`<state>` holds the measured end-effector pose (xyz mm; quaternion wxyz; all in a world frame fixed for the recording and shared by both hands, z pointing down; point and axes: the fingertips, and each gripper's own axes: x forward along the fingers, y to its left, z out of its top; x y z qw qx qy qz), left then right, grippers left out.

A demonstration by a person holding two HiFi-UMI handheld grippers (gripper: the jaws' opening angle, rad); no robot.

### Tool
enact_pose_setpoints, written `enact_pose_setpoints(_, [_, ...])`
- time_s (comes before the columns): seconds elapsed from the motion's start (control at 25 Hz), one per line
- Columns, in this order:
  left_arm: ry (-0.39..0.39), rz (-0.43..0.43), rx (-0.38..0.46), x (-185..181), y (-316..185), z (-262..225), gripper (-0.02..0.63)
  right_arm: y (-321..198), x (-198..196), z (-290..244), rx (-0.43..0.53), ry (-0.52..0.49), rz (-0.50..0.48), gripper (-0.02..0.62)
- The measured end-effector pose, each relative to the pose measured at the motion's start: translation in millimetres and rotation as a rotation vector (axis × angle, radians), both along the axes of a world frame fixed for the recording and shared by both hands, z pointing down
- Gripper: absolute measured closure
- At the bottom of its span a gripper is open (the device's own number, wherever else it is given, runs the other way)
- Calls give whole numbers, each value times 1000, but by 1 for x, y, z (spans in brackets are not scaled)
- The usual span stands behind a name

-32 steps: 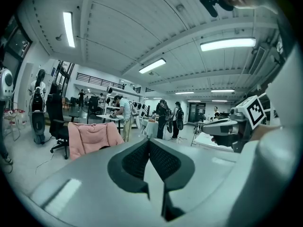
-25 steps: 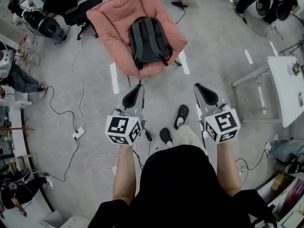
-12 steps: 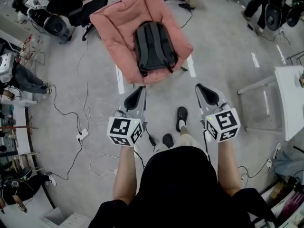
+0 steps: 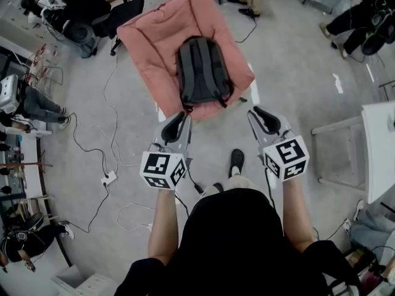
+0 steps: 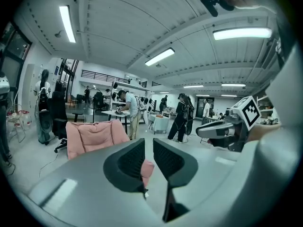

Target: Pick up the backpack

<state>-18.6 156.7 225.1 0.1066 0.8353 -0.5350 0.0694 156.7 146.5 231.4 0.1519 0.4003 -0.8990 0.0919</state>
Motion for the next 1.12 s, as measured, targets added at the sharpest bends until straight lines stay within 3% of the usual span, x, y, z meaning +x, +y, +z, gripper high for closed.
enact_pose_setpoints(0.48, [-9, 4, -74, 36, -76, 22, 478, -84, 9, 18, -34, -8, -93, 459])
enact_pose_setpoints(0.68, [-22, -2, -84, 49, -91, 25, 446, -95, 5, 24, -48, 14, -176, 426])
enact_pose_setpoints(1.12, [-32, 2, -155, 59, -103, 54, 408, -107, 4, 51, -130, 7, -211, 393])
